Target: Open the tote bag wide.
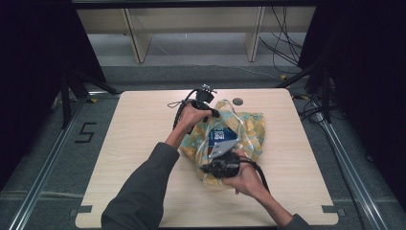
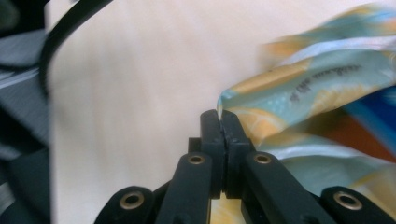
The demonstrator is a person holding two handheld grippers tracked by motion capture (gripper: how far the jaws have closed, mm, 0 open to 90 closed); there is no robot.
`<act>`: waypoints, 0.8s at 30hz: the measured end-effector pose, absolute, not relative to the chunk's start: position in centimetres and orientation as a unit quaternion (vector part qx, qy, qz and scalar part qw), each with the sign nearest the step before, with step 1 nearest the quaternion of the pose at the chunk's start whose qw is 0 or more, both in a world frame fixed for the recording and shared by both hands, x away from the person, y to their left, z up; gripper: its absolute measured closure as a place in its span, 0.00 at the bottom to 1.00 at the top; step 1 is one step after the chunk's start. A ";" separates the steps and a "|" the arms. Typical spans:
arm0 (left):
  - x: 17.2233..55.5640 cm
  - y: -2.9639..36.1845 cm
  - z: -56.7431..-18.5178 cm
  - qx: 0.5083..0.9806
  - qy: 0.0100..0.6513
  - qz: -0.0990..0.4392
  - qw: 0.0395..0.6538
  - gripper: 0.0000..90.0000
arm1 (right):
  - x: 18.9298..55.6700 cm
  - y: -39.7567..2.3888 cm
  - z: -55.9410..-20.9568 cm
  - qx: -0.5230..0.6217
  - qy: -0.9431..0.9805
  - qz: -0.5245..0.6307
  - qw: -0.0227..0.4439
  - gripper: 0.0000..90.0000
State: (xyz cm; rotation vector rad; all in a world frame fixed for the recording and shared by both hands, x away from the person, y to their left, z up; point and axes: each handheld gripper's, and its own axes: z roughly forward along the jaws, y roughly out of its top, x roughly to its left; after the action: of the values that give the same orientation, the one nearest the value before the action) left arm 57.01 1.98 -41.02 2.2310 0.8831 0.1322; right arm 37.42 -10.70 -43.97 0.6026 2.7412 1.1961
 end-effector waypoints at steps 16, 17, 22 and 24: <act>58.2 3.0 -42.3 0.864 0.353 0.079 0.351 0.97 | 35.5 -9.8 -44.0 0.168 0.900 0.401 0.028 0.87; 58.1 3.0 -42.1 0.865 0.348 0.078 0.353 0.97 | 36.0 -10.7 -42.6 0.178 0.890 0.417 0.041 0.87; 57.5 2.7 -41.6 0.866 0.342 0.074 0.358 0.96 | 39.4 -14.6 -39.5 0.249 0.860 0.426 0.132 0.84; 57.4 2.6 -41.5 0.870 0.333 0.077 0.356 0.96 | 41.0 -16.1 -39.6 0.298 0.846 0.403 0.182 0.75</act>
State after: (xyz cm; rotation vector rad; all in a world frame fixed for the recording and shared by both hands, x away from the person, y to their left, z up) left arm 57.36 2.61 -41.46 2.2464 0.8612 0.1984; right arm 40.98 -16.14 -39.59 0.8412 2.3888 1.1363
